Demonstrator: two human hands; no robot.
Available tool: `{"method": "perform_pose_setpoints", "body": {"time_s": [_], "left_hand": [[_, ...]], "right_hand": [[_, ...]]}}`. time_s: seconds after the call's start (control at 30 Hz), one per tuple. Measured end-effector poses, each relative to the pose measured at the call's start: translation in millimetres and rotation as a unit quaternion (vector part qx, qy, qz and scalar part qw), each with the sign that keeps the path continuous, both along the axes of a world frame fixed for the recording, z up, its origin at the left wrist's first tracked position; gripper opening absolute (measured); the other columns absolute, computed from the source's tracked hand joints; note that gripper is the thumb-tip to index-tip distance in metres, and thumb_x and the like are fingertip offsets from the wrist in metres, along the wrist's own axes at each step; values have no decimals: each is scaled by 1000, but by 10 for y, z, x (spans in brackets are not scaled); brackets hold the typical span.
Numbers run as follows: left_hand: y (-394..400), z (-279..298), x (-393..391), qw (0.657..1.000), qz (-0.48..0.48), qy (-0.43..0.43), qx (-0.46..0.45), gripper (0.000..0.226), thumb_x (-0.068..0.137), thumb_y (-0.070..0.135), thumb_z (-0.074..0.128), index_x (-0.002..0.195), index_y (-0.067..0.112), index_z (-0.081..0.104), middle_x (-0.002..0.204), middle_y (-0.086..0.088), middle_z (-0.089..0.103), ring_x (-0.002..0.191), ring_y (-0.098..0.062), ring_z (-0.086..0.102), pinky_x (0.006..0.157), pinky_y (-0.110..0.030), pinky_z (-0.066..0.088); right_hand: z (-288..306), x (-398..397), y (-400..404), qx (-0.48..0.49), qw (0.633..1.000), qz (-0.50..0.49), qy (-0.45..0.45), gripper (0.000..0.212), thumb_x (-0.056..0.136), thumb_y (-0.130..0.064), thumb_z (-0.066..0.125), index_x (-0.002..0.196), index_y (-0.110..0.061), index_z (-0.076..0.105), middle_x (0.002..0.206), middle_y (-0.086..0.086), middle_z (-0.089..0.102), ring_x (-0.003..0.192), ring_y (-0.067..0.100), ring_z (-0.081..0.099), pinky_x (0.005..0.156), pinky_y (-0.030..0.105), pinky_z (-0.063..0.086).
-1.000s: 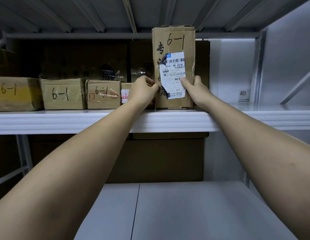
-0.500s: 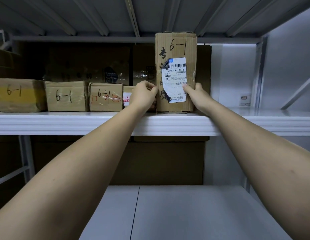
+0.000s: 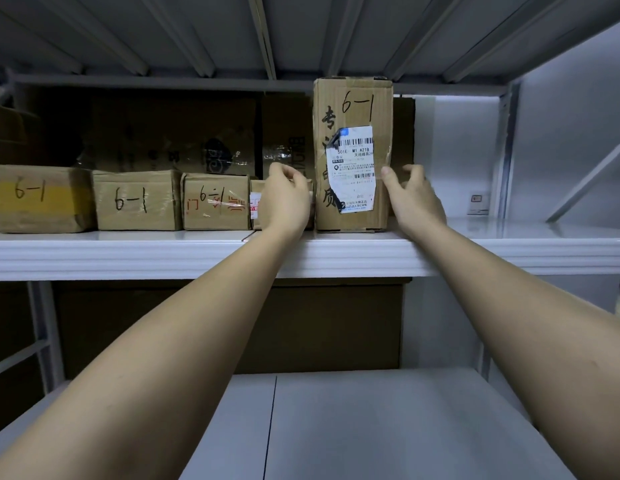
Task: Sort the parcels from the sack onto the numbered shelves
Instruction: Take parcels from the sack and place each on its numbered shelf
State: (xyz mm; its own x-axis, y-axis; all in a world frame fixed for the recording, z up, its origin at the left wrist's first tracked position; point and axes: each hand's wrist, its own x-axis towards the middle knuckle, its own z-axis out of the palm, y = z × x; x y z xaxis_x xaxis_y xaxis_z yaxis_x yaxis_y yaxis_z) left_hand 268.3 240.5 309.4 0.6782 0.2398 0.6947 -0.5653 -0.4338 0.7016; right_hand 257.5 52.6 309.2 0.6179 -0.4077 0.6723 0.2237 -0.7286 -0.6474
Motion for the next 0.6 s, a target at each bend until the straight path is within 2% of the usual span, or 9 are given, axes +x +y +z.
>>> {"method": "perform_pose_setpoints", "body": {"time_s": [0.1,0.2,0.3,0.37,0.5,0.6], "left_hand": [[6,-30,-71,998,6,-47,46,17,98,30,36,102,19,48,86,6,60,74,-14,58,60,-30,42],[-53,-96,-230,986,38,-83,139,19,97,32,40,100,18,52,91,3,62,77,-17,59,67,-34,46],[-181,-168,-455,977,44,-75,194,17,97,31,42,96,17,52,92,2,61,80,-20,57,63,-32,40],[-270,-190,-597,974,41,-54,215,16,96,29,42,97,17,53,94,2,62,82,-21,57,64,-31,38],[-523,-290,-967,967,55,-30,246,21,97,28,42,106,16,56,96,-2,64,85,-24,60,69,-36,50],[-783,-434,-1294,965,53,-7,256,22,97,27,41,107,15,55,95,-4,64,82,-25,58,63,-34,45]], "right_hand": [[-56,-89,38,-10,996,-49,-71,47,96,-55,36,126,-22,49,121,-2,59,109,21,55,77,31,37],[-141,-266,118,-16,991,-73,-107,31,95,-43,42,114,-21,54,114,-2,60,104,20,56,84,35,44],[-234,-500,133,-31,994,-65,-84,22,93,-34,46,109,-23,57,113,-3,59,103,20,56,95,40,44],[-267,-666,88,-40,996,-50,-64,20,92,-33,46,105,-25,58,112,-5,60,101,20,56,91,38,45],[-347,-1123,-170,-62,997,-18,-30,21,93,-30,44,104,-23,60,108,-5,62,97,19,56,90,39,46],[-475,-1514,-458,-82,996,-14,-14,17,93,-27,44,98,-22,59,100,-6,61,91,18,55,83,35,45]]}}
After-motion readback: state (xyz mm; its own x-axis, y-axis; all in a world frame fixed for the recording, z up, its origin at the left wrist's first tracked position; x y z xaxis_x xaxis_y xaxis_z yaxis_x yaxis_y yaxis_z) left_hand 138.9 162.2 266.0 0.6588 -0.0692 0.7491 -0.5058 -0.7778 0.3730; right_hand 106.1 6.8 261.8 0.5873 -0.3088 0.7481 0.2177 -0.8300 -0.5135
